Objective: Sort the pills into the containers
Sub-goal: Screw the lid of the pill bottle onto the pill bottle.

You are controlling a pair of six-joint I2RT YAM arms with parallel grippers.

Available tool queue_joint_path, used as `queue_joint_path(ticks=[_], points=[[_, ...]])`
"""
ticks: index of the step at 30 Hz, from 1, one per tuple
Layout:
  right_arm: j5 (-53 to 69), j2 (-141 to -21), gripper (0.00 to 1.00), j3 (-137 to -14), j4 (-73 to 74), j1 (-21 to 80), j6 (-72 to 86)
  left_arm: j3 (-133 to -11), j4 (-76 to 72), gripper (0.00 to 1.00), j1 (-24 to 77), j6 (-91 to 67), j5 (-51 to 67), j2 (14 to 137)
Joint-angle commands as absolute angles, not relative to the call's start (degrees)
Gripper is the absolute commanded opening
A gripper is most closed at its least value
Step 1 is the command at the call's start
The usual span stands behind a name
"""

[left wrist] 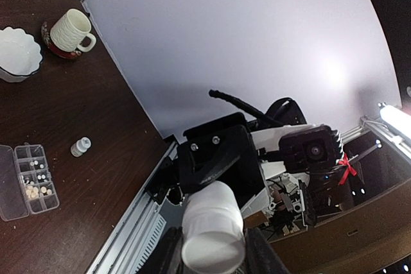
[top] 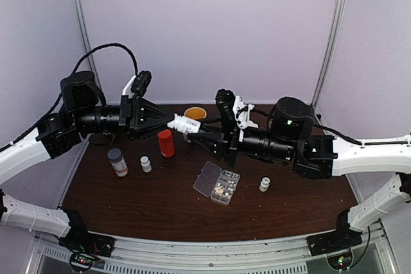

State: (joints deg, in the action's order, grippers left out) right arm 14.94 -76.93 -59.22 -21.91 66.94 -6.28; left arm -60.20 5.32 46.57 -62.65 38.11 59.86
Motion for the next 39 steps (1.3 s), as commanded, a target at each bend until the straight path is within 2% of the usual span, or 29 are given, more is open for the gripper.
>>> queue_joint_path(ticks=[1, 5, 10, 15, 22, 28, 39], points=[[11.4, -75.63, 0.0, -58.11, -25.36, 67.59, -6.49, -58.15, 0.99, 0.32, 47.11, -64.9, 37.62, 61.02], [17.69, -77.41, 0.0, -60.55, -25.77, 66.71, 1.98, -59.21, 2.64, 0.32, 47.11, -59.41, 38.55, 62.09], [28.58, -78.78, 0.0, -59.38, -35.25, 64.02, 17.53, -61.93, 4.78, 0.31, 47.1, -48.95, 45.56, 65.97], [31.31, -78.93, 0.0, -59.21, -36.64, 63.36, 28.42, -67.33, 15.26, 0.29, 47.15, -31.25, 47.7, 68.6], [33.25, -77.87, 0.0, -55.77, -44.12, 62.57, 44.18, -65.86, 13.73, 0.34, 47.17, -16.04, 45.24, 65.66], [35.64, -77.41, 0.0, -55.69, -45.06, 62.45, 50.48, -66.36, 15.45, 0.33, 47.37, 2.5, 45.9, 64.58], [40.27, -78.22, 0.0, -56.17, -48.57, 62.31, 59.74, -72.36, 27.08, 0.39, 47.61, 36.13, 51.53, 66.57]])
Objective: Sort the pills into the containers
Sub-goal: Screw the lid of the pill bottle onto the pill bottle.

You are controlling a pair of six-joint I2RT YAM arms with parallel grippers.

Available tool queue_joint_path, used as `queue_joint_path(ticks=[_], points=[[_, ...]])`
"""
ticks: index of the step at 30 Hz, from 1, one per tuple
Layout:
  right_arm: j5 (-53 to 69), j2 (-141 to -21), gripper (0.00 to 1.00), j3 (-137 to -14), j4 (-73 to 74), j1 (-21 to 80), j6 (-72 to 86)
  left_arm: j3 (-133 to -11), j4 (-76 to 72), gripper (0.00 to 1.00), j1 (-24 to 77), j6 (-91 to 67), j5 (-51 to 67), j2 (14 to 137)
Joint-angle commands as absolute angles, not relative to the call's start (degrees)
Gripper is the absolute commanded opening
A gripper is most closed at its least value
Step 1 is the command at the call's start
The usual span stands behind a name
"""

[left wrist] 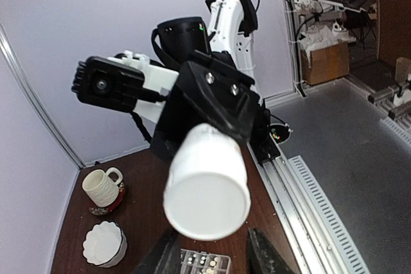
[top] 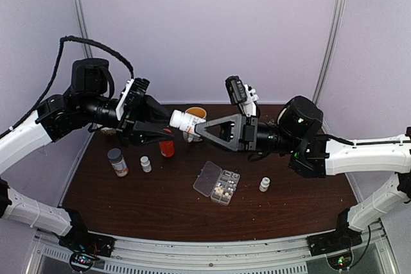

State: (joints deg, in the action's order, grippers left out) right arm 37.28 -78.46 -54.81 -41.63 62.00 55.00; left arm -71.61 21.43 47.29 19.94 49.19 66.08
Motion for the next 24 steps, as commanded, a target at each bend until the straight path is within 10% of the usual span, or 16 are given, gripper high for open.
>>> queue_joint_path(ticks=[1, 12, 18, 24], points=[[40.33, -78.16, 0.0, -56.16, -48.47, 62.31, 59.96, -72.52, 27.02, 0.39, 47.68, 37.83, 51.32, 66.53], [37.19, -73.66, 0.0, -50.91, -46.2, 59.6, 54.81, -72.2, 21.82, 0.65, 47.63, 33.35, 44.34, 64.7], [34.61, -68.15, 0.0, -49.73, -34.71, 58.69, 37.87, -66.82, 12.28, 0.97, 47.64, 14.42, 39.03, 60.3], [26.52, -64.86, 0.0, -51.68, -21.06, 60.06, 14.9, -68.26, 13.39, 0.98, 47.64, -15.79, 25.35, 58.94]])
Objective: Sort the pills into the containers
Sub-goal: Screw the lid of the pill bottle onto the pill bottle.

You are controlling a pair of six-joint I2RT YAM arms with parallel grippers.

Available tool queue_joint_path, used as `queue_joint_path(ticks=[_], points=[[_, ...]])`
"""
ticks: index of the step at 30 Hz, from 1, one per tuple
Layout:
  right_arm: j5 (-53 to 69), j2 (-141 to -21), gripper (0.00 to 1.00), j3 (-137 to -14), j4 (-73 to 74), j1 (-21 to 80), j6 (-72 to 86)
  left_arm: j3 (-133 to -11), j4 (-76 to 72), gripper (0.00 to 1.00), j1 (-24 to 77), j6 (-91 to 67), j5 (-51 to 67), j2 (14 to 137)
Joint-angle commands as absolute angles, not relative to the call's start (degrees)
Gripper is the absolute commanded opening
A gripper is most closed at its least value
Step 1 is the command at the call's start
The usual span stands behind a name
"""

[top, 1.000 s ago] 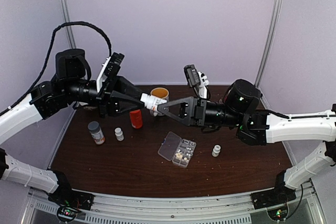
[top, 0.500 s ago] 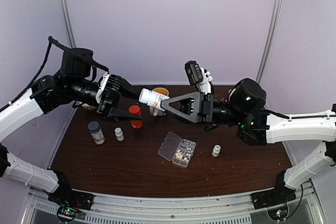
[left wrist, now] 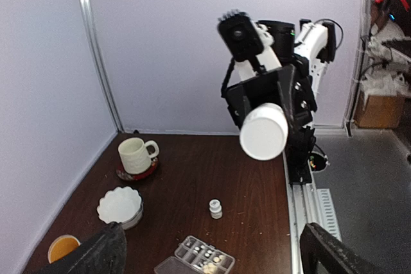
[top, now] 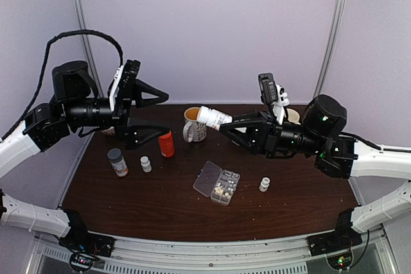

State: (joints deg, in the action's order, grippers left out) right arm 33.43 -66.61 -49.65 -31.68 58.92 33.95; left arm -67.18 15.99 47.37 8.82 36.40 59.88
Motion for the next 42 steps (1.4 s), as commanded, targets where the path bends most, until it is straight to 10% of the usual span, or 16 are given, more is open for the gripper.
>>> queue_joint_path(ticks=[1, 16, 42], points=[[25.06, -64.72, 0.0, -52.47, -19.4, 60.44, 12.13, -69.0, 15.35, 0.98, 47.57, -20.0, 23.6, 58.96], [14.8, -64.85, 0.0, -58.01, -11.78, 64.85, -14.61, -62.19, 4.61, 0.88, 46.99, -57.25, 36.29, 59.04], [12.46, -72.36, 0.0, -64.14, -10.14, 68.82, -19.24, -59.94, 1.29, 0.79, 49.04, -63.1, 40.13, 60.16]])
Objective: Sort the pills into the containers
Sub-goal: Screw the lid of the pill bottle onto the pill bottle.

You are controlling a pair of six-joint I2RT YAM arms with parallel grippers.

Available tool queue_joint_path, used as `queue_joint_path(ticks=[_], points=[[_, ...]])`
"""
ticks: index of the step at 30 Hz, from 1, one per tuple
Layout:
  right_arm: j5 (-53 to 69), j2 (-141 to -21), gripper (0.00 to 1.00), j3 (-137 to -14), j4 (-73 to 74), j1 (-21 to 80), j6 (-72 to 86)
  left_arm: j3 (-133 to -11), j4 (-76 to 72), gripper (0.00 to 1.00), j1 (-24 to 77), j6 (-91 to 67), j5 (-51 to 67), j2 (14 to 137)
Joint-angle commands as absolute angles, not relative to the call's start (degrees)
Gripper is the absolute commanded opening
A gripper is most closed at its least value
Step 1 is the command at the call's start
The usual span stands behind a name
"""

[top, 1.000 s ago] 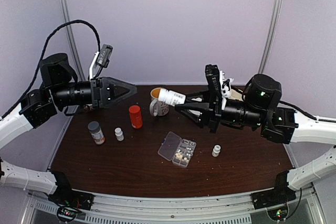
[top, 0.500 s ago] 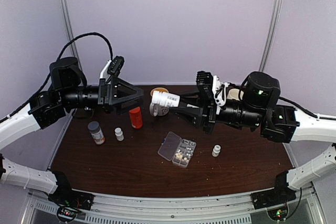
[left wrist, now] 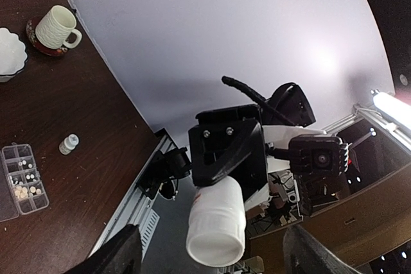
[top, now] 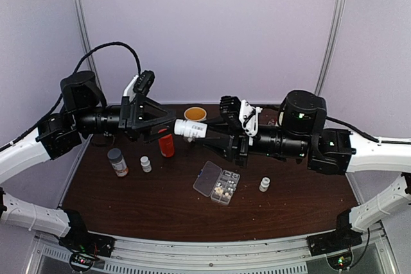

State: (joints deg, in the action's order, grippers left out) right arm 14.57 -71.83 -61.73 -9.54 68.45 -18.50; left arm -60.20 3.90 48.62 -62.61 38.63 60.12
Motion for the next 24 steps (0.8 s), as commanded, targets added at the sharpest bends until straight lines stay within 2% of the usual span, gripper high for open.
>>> queue_joint_path(ticks=[1, 9, 14, 17, 20, 24], points=[[12.2, -72.48, 0.0, -64.16, -10.11, 68.83, -19.17, -59.94, 1.38, 0.79, 49.12, -63.09, 40.28, 60.16], [11.47, -73.32, 0.0, -64.34, -10.51, 68.89, -18.93, -60.18, 1.92, 0.73, 49.64, -62.84, 41.61, 61.11], [11.77, -73.31, 0.0, -64.25, -10.33, 68.89, -19.23, -60.46, 1.93, 0.6, 49.83, -62.82, 41.76, 61.43], [11.84, -73.3, 0.0, -64.08, -10.02, 68.88, -19.42, -60.42, 1.76, 0.44, 49.8, -62.77, 41.81, 61.36], [12.3, -73.09, 0.0, -63.75, -9.92, 68.96, -19.48, -60.3, 1.65, 0.36, 49.83, -62.8, 41.84, 61.43], [13.25, -72.72, 0.0, -63.28, -9.93, 68.99, -19.23, -60.29, 1.66, 0.32, 49.83, -62.31, 42.23, 61.37]])
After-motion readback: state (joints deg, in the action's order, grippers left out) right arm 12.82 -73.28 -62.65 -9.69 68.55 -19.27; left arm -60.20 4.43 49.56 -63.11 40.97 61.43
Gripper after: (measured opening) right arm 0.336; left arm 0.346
